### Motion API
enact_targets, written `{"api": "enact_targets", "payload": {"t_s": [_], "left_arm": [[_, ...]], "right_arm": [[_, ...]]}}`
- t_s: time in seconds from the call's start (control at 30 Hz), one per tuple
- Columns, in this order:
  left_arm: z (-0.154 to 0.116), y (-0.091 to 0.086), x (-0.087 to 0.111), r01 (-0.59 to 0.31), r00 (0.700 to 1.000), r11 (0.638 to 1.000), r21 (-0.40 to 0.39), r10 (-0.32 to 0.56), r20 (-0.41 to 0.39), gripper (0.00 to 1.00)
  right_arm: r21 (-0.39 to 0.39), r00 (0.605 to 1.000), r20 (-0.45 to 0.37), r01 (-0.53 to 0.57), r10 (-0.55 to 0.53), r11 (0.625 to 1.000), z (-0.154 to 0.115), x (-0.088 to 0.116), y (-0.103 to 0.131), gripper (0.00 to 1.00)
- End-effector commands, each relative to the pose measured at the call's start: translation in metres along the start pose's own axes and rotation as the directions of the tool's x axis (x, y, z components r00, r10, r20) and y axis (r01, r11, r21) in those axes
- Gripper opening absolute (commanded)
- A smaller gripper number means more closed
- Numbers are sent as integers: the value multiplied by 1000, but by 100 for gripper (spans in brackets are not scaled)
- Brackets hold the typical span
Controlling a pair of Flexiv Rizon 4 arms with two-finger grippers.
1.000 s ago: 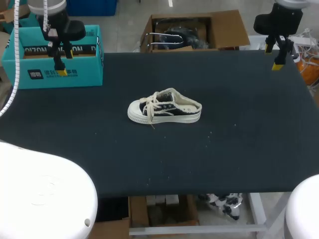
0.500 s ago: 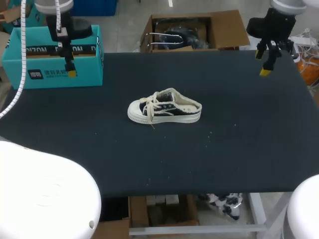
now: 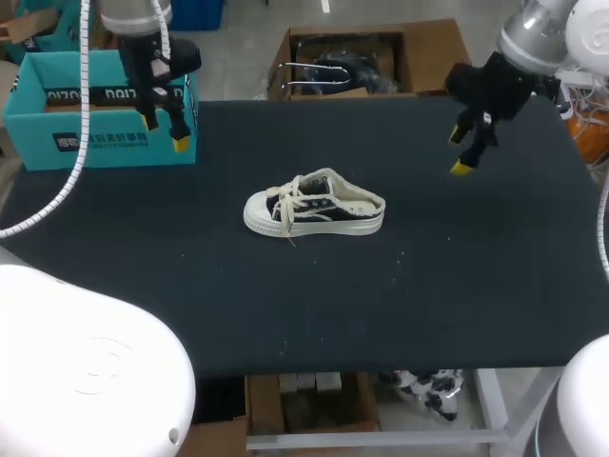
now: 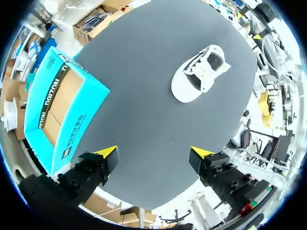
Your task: Open the shoe tongue, take the insole out of the shoe, put the insole back into the shoe, and pack the shoe into the shoebox
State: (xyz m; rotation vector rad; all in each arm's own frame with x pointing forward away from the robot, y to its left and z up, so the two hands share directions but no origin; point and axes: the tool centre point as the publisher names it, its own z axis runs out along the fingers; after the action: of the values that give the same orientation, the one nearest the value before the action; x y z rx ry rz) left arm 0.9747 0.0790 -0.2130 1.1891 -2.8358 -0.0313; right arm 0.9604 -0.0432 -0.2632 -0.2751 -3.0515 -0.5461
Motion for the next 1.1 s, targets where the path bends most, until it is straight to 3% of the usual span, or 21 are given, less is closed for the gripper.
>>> {"api": "enact_targets", "payload": {"t_s": [0.03, 0.5, 0.67, 0.83, 0.9, 1.1], "left_arm": [[0, 2, 15, 85, 989, 996, -12, -83, 122, 100], [0, 2, 15, 85, 989, 996, -12, -83, 122, 100], [8, -14, 18, 220, 975, 975, 16, -221, 36, 100], [8, -28, 28, 368, 930, 930, 17, -368, 5, 100], [10, -33, 33, 390, 921, 921, 15, -389, -10, 100], [16, -54, 51, 518, 855, 855, 10, -518, 0, 100]], "right_arm": [[-42, 999, 41, 1, 1, 999, 7, 5, -8, 100], [-42, 999, 41, 1, 1, 999, 7, 5, -8, 100], [-49, 999, 33, -26, 27, 998, 25, 4, 5, 100], [-100, 997, 38, -59, 63, 993, 42, 8, 15, 100], [-119, 996, 42, -77, 83, 990, 49, 12, 21, 100], [-161, 992, 27, -117, 123, 980, 73, 24, 40, 100]]}}
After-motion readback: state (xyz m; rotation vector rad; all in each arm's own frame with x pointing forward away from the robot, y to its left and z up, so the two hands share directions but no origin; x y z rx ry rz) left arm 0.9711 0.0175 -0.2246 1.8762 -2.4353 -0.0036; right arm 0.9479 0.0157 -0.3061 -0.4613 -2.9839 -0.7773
